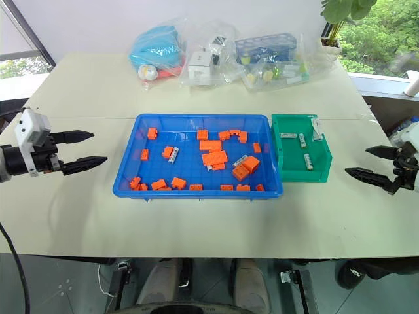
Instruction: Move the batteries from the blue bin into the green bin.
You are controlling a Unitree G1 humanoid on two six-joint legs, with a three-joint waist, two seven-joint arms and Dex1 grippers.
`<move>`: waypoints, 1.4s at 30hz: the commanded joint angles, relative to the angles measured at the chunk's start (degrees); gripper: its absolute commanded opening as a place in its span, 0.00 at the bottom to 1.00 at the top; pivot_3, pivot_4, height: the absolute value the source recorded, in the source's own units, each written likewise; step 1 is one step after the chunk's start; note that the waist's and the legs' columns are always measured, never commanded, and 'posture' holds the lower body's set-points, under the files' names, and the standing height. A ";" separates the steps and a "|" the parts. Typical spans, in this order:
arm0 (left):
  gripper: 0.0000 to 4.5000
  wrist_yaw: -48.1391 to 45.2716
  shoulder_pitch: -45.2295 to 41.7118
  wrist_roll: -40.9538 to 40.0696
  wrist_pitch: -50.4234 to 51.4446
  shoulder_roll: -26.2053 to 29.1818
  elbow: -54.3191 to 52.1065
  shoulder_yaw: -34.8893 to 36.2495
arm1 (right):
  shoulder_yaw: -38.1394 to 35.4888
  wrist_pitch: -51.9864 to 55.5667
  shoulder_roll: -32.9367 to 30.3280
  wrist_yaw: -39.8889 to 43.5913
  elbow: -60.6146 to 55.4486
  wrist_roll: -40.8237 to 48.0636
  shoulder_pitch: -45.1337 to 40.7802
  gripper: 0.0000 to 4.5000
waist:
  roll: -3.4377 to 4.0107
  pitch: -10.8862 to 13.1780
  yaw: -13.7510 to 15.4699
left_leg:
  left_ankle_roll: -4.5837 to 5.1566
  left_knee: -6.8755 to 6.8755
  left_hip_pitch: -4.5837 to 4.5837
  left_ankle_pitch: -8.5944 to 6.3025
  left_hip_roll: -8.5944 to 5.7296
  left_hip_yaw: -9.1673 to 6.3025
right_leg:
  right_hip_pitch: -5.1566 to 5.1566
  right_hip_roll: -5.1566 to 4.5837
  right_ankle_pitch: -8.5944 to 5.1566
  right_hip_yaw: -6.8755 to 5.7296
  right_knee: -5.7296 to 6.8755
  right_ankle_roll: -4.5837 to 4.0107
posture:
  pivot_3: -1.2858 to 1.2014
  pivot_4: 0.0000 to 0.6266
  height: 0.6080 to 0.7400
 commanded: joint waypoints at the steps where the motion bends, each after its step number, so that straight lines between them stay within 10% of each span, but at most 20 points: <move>1: 1.00 -0.05 -0.07 -0.26 -1.23 1.33 -1.87 2.43 | -0.43 -0.84 -1.49 0.48 -1.32 -0.35 -0.43 0.99 | 0.00 0.00 0.00 | 0.00 0.00 0.00 0.00 0.00 0.01 | 0.00 -0.01 0.00 0.00 0.00 0.00 | 0.52 0.24 0.97; 27: 1.00 0.77 5.74 -5.09 3.09 0.67 -11.82 5.96 | 11.37 3.59 3.71 -2.02 -8.25 0.17 -17.40 0.99 | 0.11 0.06 -0.81 | 0.00 0.00 0.00 0.00 0.02 0.05 | -0.07 -0.04 0.01 0.02 0.05 0.00 | 0.52 0.24 0.97; 42: 1.00 0.15 6.00 -8.29 6.70 0.87 -19.26 4.08 | 42.04 14.94 40.38 -16.25 -12.62 -9.75 -42.54 0.99 | 0.13 0.10 -1.06 | 0.00 0.02 -0.16 0.01 -0.04 0.00 | -0.13 0.03 0.13 -0.01 0.17 0.19 | 0.52 0.24 0.97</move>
